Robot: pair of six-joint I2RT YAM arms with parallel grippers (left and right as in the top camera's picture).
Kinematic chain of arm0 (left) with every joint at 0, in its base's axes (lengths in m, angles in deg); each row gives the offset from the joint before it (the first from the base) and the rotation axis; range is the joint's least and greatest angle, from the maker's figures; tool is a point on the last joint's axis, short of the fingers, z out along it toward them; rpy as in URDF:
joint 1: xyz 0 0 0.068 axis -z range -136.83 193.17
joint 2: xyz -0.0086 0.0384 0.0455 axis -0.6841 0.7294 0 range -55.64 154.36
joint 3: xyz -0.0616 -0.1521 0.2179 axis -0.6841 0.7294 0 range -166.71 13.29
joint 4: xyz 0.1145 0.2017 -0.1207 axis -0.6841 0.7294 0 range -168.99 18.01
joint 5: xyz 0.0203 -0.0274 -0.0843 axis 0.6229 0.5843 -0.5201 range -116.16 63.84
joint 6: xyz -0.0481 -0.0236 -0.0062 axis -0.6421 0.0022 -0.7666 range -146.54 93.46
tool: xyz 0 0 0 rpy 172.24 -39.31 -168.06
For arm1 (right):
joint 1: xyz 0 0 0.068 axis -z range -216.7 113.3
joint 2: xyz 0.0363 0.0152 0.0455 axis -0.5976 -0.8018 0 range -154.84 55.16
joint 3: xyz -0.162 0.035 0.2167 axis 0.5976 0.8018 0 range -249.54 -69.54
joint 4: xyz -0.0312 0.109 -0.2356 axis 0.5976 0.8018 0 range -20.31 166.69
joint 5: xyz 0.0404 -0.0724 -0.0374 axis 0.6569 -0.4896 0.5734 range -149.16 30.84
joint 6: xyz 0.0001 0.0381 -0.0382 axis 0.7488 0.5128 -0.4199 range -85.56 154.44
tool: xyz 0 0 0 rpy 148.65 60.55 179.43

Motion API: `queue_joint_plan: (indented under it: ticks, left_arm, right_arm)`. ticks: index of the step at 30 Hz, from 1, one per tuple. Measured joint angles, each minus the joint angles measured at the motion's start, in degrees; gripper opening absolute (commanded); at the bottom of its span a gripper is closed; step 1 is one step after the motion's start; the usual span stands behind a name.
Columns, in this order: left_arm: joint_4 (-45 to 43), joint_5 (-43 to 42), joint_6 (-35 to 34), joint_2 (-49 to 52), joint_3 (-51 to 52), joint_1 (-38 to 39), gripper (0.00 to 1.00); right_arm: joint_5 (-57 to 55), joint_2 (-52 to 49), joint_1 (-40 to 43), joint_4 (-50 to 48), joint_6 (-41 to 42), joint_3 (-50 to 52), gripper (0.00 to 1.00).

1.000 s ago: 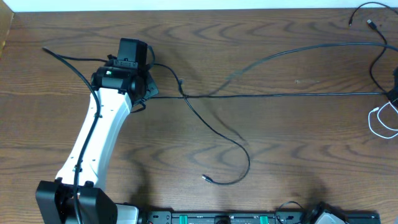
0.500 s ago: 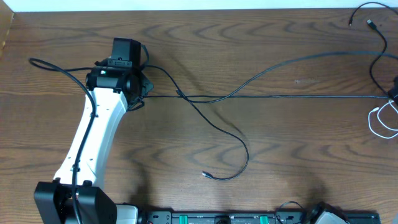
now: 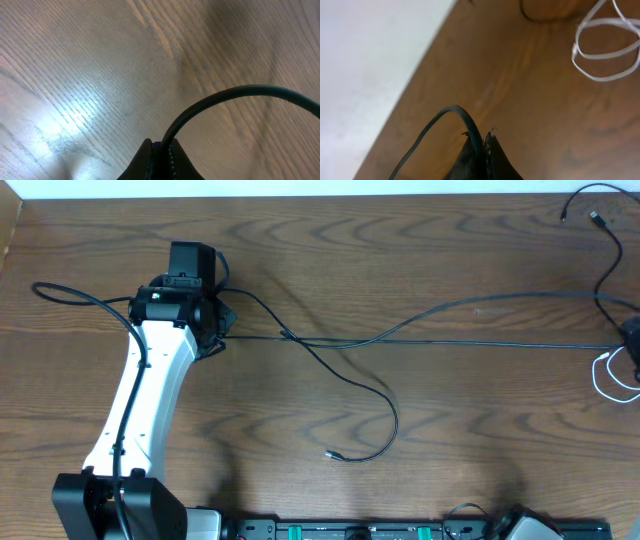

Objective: Untangle cables

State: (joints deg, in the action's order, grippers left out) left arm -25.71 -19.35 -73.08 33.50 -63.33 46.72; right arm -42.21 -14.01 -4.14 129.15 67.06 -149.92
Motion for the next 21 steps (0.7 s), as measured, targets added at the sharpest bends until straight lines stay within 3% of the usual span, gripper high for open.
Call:
queue_joint_plan:
  ticks: [2, 10, 13, 21]
  left_arm:
    - [0.1, 1.2, 0.1, 0.0, 0.0, -0.2, 0.08]
    - [0.1, 3.7, 3.7, 0.0, 0.0, -1.3, 0.08]
    - [0.1, 3.6, 5.1, 0.0, 0.0, -1.3, 0.07]
    - [-2.4, -0.9, 11.6, 0.0, 0.0, -1.3, 0.08]
  right_arm:
    - [-0.3, -2.2, 0.3, 0.4, -0.8, 0.0, 0.27]
    - [4.1, -9.7, 1.0, 1.8, -9.2, 0.0, 0.5]
    - [5.9, -10.9, -0.3, 1.7, -12.2, 0.0, 0.68]
    - [7.7, -11.1, -6.6, 0.8, -19.3, 0.0, 0.98]
